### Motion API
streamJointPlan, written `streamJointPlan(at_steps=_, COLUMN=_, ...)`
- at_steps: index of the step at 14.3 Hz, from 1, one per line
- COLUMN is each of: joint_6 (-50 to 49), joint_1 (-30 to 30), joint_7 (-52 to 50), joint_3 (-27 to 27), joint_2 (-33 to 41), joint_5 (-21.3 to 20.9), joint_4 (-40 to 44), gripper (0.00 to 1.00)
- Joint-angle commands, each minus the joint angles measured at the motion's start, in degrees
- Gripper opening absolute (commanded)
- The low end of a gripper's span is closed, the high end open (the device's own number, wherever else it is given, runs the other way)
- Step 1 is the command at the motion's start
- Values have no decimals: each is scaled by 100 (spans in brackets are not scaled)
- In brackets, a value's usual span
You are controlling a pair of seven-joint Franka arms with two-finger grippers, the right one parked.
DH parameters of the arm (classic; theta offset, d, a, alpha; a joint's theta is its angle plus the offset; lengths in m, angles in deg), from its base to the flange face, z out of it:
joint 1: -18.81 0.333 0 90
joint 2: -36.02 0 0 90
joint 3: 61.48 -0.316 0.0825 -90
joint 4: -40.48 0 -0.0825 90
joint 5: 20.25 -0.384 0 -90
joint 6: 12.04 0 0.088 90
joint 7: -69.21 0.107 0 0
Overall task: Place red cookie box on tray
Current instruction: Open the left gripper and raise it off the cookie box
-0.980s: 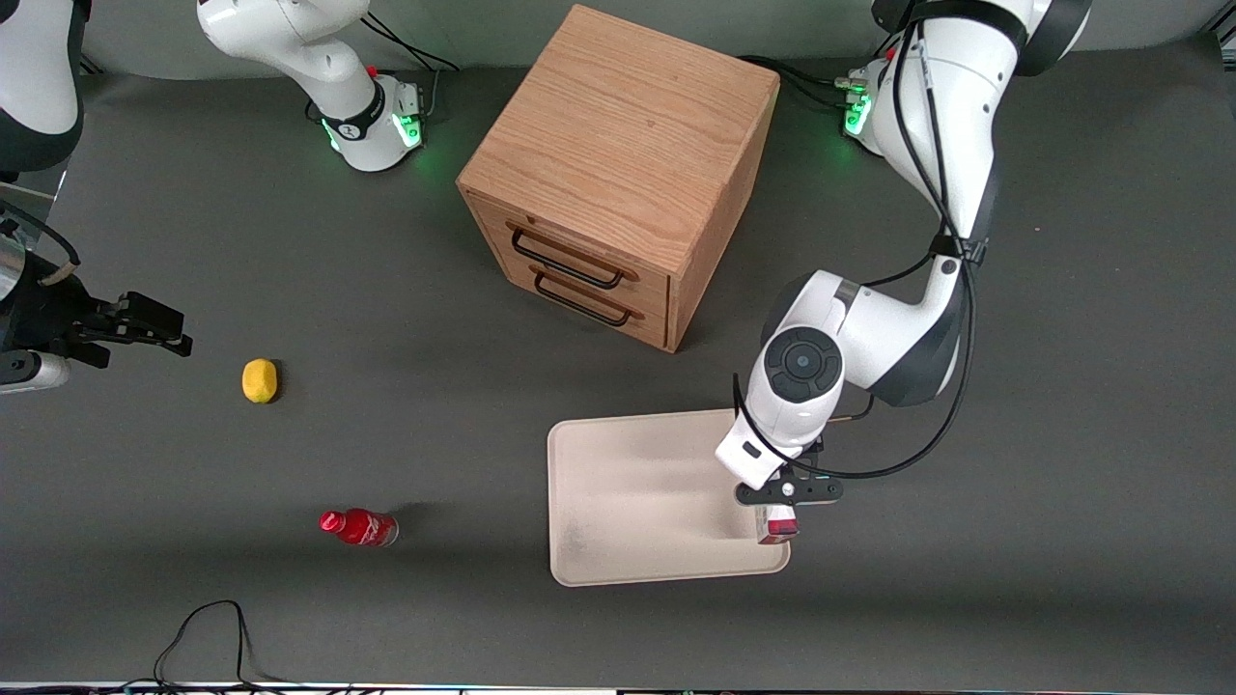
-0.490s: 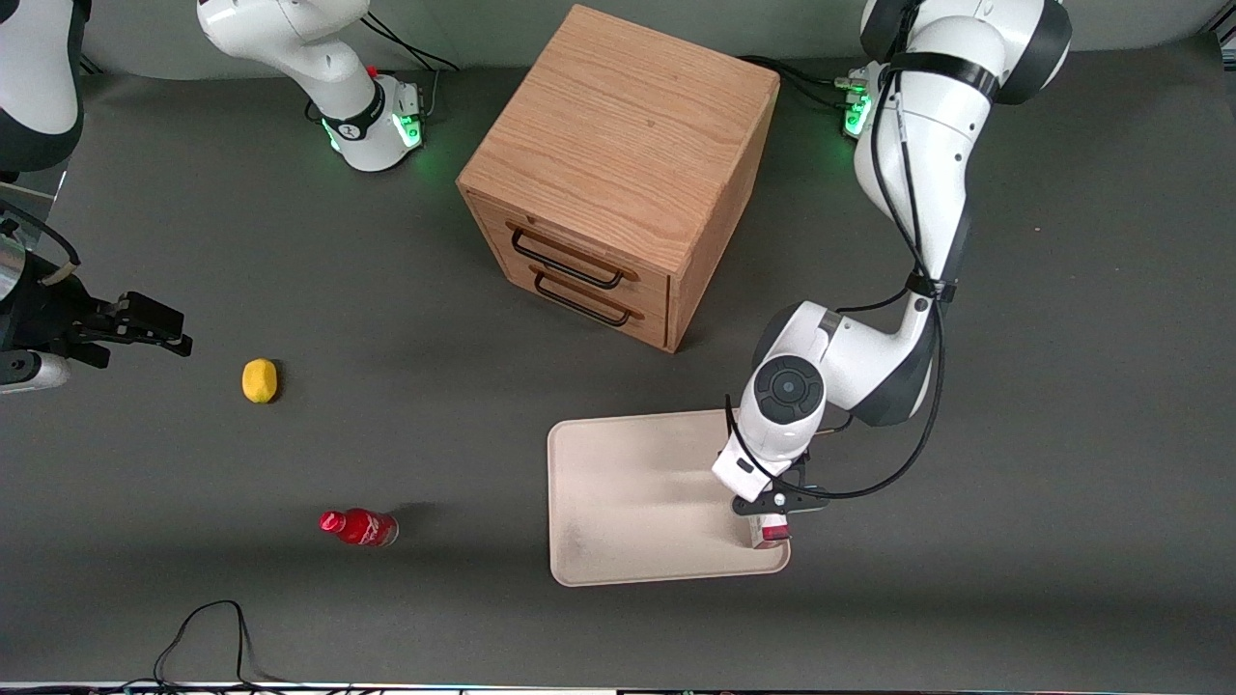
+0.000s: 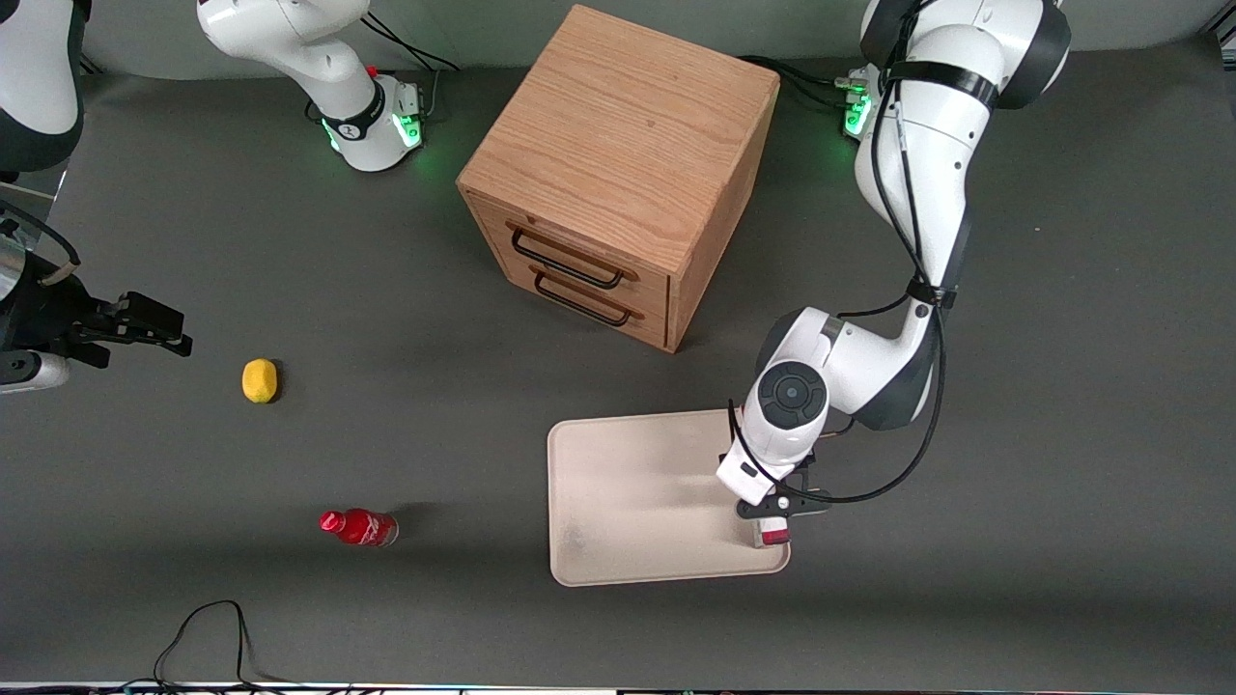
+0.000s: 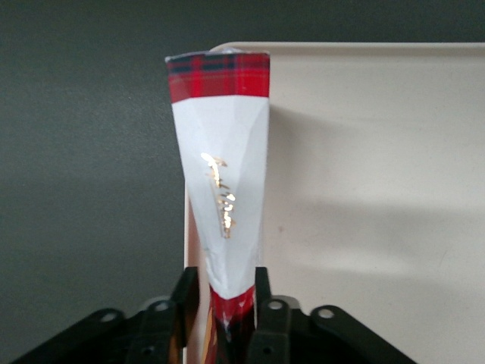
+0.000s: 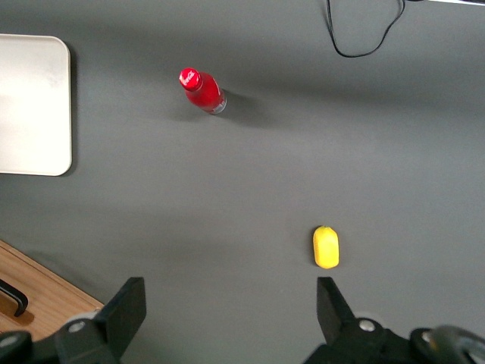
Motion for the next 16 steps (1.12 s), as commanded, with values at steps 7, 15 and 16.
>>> streamJointPlan(at_steps=7, joint_6=-1819, joint_1=5, joint_7=-105, joint_3=18, joint_2=1738, joint_5=-43, joint_4=-7, gripper=100)
streamJointPlan(at_steps=15, joint_6=-3051, joint_1=23, joint_7=-78, joint_3=133, joint_2=3086, joint_5=-16, joint_4=309, gripper=100)
streamJointPlan(at_steps=16, joint_6=-3166, joint_1=118, joint_7=-17, joint_3=133, joint_2=3164, joint_5=-16, joint_4=301, gripper=100)
